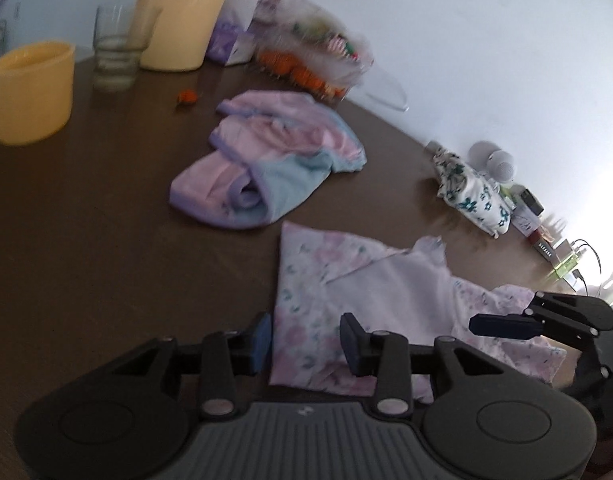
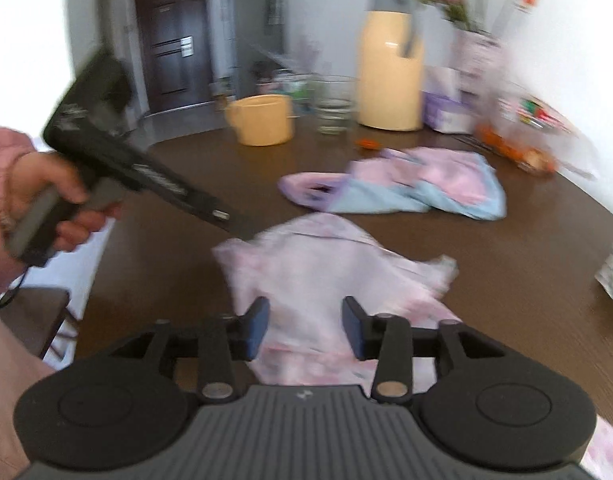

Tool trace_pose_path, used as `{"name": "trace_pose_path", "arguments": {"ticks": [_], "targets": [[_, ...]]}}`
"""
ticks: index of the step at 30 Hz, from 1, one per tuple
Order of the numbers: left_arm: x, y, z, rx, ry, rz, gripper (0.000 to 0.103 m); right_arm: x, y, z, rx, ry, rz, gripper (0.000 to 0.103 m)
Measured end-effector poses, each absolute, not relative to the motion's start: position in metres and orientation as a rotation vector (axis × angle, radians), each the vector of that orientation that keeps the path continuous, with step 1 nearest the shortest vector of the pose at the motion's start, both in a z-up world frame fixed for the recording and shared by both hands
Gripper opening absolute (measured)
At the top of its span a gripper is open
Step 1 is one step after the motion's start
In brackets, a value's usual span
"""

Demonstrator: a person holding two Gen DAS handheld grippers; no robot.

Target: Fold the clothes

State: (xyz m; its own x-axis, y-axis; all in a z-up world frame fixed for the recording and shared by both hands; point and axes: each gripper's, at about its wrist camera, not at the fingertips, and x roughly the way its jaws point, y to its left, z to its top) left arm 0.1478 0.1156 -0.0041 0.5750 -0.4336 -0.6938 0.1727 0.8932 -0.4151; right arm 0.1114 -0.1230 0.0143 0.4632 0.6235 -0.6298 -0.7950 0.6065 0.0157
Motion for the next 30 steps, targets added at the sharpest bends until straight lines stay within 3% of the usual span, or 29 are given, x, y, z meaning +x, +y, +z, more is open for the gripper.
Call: {"name": "trace_pose_path", "arguments": {"ticks": [5, 8, 12, 17, 19, 23, 25, 26, 28, 30], "targets": [[0.153, 0.121, -0.011, -0.348, 0.904, -0.41, 0.03, 0.096, -0.083, 0.009, -0.47, 0.596, 0.915, 0.053], [0.155, 0.121, -0.013, -0.341, 0.909, -0.433, 0.02, 0.085, -0.059, 0.007, -0.591, 0.547, 0.926, 0.051], [0.159, 0.125, -0.018, -0.352, 0.916, -0.458, 0.01, 0.082, -0.029, -0.006, -0.775, 0.521, 0.908, 0.04], [0.161, 0.127, -0.02, -0.365, 0.913, -0.482, 0.009, 0.096, -0.013, -0.018, -0.828, 0.576, 0.87, 0.034], [0.161, 0.129, -0.02, -0.373, 0.91, -0.489, 0.009, 0.104, -0.013, -0.016, -0.777, 0.626, 0.866, 0.024], [0.159, 0.135, -0.021, -0.414, 0.902, -0.497, 0.01, 0.111, -0.015, -0.014, -0.709, 0.674, 0.849, 0.017], [0.156, 0.14, -0.019, -0.436, 0.888, -0.49, 0.019, 0.117, -0.018, -0.012, -0.661, 0.694, 0.841, 0.005], [0.154, 0.143, -0.017, -0.443, 0.879, -0.484, 0.022, 0.119, -0.021, -0.01, -0.634, 0.702, 0.845, 0.004], [0.15, 0.148, -0.014, -0.466, 0.861, -0.476, 0.044, 0.12, -0.026, -0.008, -0.59, 0.707, 0.842, 0.004], [0.147, 0.153, -0.014, -0.53, 0.848, -0.486, 0.052, 0.121, -0.034, -0.005, -0.526, 0.695, 0.826, 0.004]]}}
